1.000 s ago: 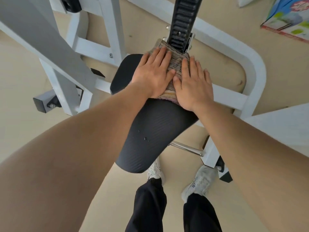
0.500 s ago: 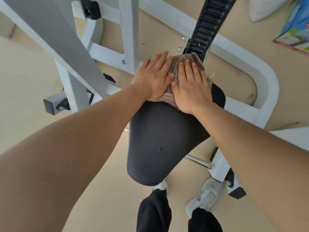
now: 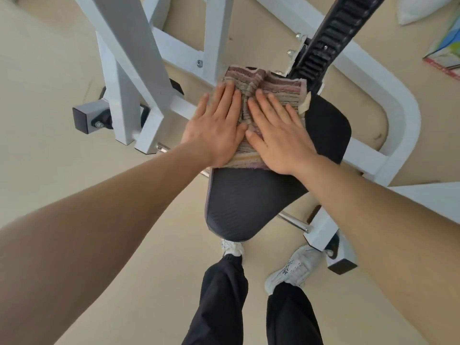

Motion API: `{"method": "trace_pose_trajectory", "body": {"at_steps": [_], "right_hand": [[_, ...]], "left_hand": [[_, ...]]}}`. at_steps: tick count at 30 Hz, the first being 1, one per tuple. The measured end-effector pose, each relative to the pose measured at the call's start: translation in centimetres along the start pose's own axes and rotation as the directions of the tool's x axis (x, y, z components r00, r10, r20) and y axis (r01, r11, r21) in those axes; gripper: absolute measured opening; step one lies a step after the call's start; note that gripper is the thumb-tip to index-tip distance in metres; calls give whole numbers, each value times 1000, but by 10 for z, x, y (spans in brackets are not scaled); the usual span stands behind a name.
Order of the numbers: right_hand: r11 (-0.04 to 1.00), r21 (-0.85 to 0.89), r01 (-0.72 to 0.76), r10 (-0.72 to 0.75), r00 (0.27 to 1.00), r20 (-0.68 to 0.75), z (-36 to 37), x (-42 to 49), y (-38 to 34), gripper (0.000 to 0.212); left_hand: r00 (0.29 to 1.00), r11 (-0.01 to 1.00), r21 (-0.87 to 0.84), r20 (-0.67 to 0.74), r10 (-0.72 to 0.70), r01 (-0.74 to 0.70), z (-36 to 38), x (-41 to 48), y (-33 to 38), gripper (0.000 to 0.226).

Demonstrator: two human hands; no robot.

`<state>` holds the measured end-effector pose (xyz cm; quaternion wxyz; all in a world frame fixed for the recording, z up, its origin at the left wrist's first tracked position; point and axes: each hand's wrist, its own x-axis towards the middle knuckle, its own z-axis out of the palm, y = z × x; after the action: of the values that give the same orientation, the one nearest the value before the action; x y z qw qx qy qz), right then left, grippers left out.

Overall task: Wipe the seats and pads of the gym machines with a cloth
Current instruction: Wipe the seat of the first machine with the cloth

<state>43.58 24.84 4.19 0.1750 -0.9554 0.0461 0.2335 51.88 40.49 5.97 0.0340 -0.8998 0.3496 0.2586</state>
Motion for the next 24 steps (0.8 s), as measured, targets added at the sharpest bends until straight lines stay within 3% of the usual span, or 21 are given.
{"method": "trace_pose_trajectory", "body": {"at_steps": [5, 9, 14, 18, 24], "right_hand": [[985, 31, -171, 171, 985, -6, -1, -3, 19, 66], [994, -1, -109, 109, 994, 0, 20, -87, -28, 67], [1000, -17, -5, 6, 999, 44, 35, -131, -64, 65], [998, -51, 26, -26, 1000, 17, 23, -83, -21, 65], [958, 29, -286, 287, 957, -35, 2, -22, 46, 67]], "left_hand": [[999, 999, 22, -16, 32, -32, -1, 34, 21, 70], [982, 982, -7, -21, 188, -189, 15, -62, 21, 69], [987, 987, -54, 32, 155, -153, 26, -134, 21, 66], [988, 987, -38, 0, 153, -153, 15, -70, 23, 67], [994, 994, 48, -20, 103, -102, 0, 40, 54, 69]]}}
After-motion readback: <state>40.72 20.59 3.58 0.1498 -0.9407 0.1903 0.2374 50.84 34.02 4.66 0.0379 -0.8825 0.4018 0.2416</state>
